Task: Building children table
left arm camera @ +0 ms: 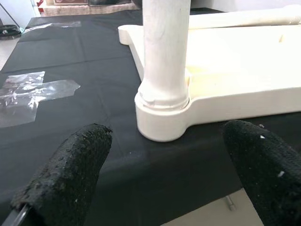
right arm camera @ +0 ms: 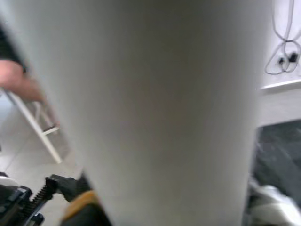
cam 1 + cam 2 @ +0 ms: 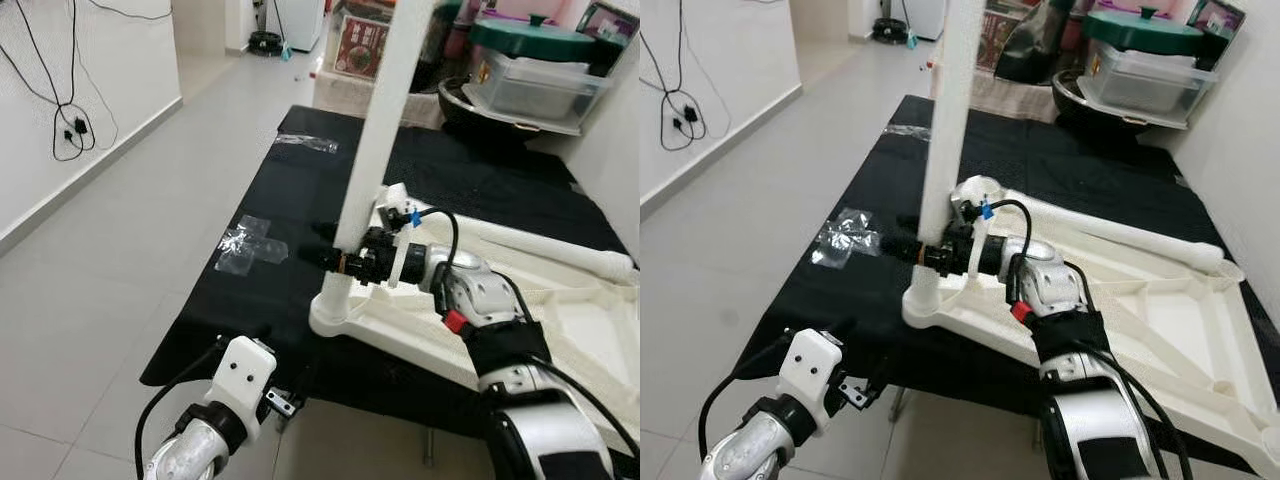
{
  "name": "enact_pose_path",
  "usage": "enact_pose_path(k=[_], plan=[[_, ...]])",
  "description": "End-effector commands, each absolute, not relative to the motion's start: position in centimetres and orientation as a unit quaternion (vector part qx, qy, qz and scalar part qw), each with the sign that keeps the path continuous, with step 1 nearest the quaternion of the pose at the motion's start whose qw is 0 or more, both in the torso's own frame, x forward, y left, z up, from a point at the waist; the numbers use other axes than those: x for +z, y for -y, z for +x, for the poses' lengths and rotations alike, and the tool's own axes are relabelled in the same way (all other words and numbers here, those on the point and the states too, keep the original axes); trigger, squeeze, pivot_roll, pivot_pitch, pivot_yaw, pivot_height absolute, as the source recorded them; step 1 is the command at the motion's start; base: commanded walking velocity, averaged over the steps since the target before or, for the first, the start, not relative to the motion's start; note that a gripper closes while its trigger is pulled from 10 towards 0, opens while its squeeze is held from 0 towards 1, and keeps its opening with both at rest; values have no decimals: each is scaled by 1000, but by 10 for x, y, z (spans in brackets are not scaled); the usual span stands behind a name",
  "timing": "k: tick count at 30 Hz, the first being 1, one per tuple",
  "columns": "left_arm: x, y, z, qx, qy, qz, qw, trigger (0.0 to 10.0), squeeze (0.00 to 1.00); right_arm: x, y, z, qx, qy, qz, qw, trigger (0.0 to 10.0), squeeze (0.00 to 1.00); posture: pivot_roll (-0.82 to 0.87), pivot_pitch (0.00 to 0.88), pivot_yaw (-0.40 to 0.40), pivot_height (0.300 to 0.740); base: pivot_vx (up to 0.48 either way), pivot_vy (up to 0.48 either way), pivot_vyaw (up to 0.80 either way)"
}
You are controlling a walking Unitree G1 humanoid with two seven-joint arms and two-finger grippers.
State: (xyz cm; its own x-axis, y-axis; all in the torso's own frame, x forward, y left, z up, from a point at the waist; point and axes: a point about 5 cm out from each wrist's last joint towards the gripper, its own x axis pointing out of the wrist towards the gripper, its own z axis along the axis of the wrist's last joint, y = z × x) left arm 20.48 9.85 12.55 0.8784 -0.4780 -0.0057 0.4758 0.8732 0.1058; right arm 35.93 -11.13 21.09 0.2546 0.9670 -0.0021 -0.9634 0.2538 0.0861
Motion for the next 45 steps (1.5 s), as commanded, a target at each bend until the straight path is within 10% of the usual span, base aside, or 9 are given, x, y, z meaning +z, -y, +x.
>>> enact_pose_path(k=[1, 17, 31, 32, 33, 34, 39, 40, 45], plan=[[124, -96, 203, -251, 5, 52, 966, 10000, 0, 221, 107, 363, 617, -6, 53, 785, 0, 0, 138, 41, -152, 740, 0, 0, 0], [124, -97, 205, -252, 4, 50, 966, 10000, 0, 189, 141, 385, 78, 8, 53, 996, 0, 0, 116, 53, -139, 740, 0, 0, 0], [124, -97, 205, -253, 4, 54, 966, 10000, 0, 180, 133, 363, -183, -44, 88, 978, 0, 0, 121, 52, -143, 740, 0, 0, 0], [124, -97, 205, -253, 4, 53, 966, 10000, 0, 180, 125, 364, -171, -40, 111, 978, 10000, 0, 122, 52, -143, 740, 0, 0, 0], [124, -97, 205, -253, 4, 53, 966, 10000, 0, 181, 121, 365, -162, -38, 128, 978, 10000, 0, 122, 52, -143, 740, 0, 0, 0], [124, -97, 205, -253, 4, 53, 966, 10000, 0, 187, 113, 367, -122, -14, 152, 981, 10000, 1000, 121, 50, -145, 740, 0, 0, 0], [123, -97, 205, -253, 3, 52, 966, 10000, 0, 207, 113, 368, -86, 56, 139, 985, 10000, 1000, 121, 42, -144, 740, 0, 0, 0], [123, -97, 204, -253, 3, 52, 966, 10000, 0, 212, 116, 370, -65, 73, 140, 985, 10000, 0, 121, 40, -144, 740, 0, 0, 0], [122, -97, 204, -253, 2, 52, 966, 10000, 0, 224, 127, 379, 69, 104, 155, 980, 10000, 0, 120, 32, -144, 740, 0, 0, 0]])
